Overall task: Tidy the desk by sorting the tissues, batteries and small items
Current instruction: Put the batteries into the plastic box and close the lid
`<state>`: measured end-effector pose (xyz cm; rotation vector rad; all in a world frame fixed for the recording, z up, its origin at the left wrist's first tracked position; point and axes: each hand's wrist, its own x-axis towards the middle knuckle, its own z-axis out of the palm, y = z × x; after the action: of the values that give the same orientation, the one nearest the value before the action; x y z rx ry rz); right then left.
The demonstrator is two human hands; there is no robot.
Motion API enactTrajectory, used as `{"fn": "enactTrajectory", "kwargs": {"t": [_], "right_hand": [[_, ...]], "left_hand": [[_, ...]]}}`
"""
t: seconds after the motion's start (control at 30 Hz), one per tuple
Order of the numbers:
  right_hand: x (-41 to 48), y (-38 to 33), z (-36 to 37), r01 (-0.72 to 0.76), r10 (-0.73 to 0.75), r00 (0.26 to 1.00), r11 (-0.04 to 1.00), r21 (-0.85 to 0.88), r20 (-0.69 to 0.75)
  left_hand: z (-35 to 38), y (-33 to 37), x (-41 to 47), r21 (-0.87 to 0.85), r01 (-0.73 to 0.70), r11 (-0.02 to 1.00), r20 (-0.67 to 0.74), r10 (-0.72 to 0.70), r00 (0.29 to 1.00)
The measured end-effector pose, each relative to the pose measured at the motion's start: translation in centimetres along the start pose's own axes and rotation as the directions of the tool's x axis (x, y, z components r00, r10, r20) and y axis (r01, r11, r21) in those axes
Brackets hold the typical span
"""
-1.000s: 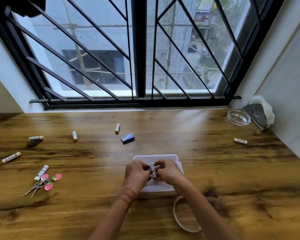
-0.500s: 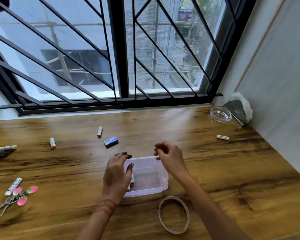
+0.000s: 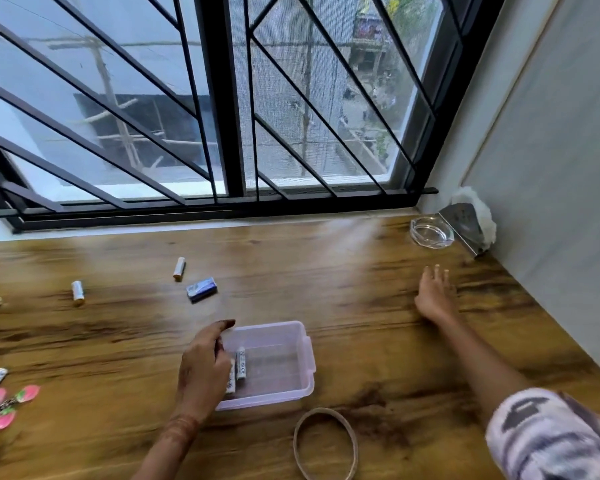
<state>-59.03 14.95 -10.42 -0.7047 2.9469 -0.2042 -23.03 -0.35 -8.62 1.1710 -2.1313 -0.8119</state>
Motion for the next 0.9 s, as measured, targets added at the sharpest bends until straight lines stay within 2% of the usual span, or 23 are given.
{"fn": "enactTrajectory", "kwargs": {"t": [0.2,0.27,0.33,0.4,0.5,0.57,0.63,0.67,0.77,0.9], "right_hand": [[0.0,0.4,0.1,0.166,-0.189,0.972,0.973,-0.162,-0.138],[-0.7,-0.5,-0.2,0.21,-0.231,0.957,0.969,-0.132,-0.177],[-2.2,-2.4,-0.7,0.239,-0.233,0.955,0.971,0.012,-0.185],[-4.5,-5.2,-0.9,0.263,-0.223,0.957,0.938,0.226,-0.187],[-9.5,-9.8,-1.8,0.29,-0.208,0.956,0.782,0.552,-0.208],[-12.8,-12.4,-2.7,0.313,-0.223,0.95,0.663,0.68,-0.219],[-15.2,-14.6,-3.3,0.335,-0.332,0.93,0.595,0.731,-0.156],[-16.2,-15.5,-3.4,0.31,-0.402,0.913,0.581,0.752,-0.065],[-18.3,-17.4,-2.8,0.217,-0.522,0.829,0.631,0.745,0.2],[-19.2,-18.5,-0.6,0.208,-0.526,0.797,0.7,0.683,0.297]], "left_hand": [[0.1,0.1,0.0,0.0,0.038,0.999,-0.01,-0.038,0.999],[0.1,0.1,0.0,-0.001,0.048,0.999,-0.016,-0.048,0.999],[0.1,0.2,0.0,-0.012,0.06,0.998,-0.032,-0.06,0.998],[0.1,0.2,-0.1,-0.026,0.066,0.997,-0.041,-0.067,0.997],[0.0,0.2,-0.2,-0.056,0.075,0.996,-0.042,-0.077,0.996],[-0.1,0.2,-0.2,-0.068,0.082,0.994,-0.042,-0.085,0.996],[-0.1,0.3,-0.2,-0.077,0.092,0.993,-0.046,-0.095,0.994],[-0.1,0.4,-0.2,-0.08,0.099,0.992,-0.043,-0.102,0.994],[-0.1,0.5,-0.2,-0.096,0.12,0.988,-0.022,-0.123,0.992],[-0.2,0.4,-0.3,-0.112,0.13,0.985,-0.009,-0.132,0.991]]}}
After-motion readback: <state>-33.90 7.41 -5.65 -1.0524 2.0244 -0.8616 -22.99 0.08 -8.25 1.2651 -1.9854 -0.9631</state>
